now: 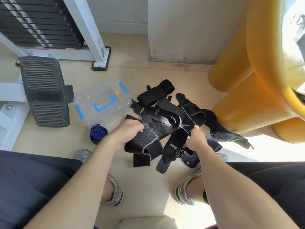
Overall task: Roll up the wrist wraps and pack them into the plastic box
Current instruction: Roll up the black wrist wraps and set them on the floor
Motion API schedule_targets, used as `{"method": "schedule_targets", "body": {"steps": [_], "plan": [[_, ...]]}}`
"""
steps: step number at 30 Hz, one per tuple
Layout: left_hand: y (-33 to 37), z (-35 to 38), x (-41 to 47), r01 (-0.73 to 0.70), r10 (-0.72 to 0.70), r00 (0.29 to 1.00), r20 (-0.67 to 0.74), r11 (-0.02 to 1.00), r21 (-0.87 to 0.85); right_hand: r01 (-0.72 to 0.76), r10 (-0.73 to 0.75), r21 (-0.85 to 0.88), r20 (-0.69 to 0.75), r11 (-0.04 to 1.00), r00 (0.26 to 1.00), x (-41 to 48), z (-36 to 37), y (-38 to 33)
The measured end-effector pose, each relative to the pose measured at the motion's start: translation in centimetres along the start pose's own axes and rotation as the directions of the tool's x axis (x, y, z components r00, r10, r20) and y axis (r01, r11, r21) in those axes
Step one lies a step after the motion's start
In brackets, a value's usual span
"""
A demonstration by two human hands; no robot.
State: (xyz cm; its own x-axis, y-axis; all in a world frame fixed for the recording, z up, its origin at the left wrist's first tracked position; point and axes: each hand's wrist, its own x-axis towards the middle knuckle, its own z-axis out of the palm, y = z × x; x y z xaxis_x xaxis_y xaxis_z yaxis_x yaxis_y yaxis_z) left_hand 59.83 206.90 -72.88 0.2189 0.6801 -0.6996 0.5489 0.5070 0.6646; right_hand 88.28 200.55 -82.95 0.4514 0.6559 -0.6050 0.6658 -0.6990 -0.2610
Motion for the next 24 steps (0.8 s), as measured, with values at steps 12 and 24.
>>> {"method": "schedule_targets", "body": {"steps": [12, 24], "plan": [[0.1, 0.4, 0.5, -0.11, 0.119, 0.98, -0.157, 0.992, 0.063, 0.316, -0.135, 0.366, -0.443, 0.875, 0.886, -4.0, -9.8, -9.2], [2.4, -2.7, -3.1, -0.152, 0.168, 0.984, -0.056, 0.963, 0.223, 0.635, -0.447, 0.556, -0.451, 0.535, 0.772, -13.7, -19.6, -15.2]]}}
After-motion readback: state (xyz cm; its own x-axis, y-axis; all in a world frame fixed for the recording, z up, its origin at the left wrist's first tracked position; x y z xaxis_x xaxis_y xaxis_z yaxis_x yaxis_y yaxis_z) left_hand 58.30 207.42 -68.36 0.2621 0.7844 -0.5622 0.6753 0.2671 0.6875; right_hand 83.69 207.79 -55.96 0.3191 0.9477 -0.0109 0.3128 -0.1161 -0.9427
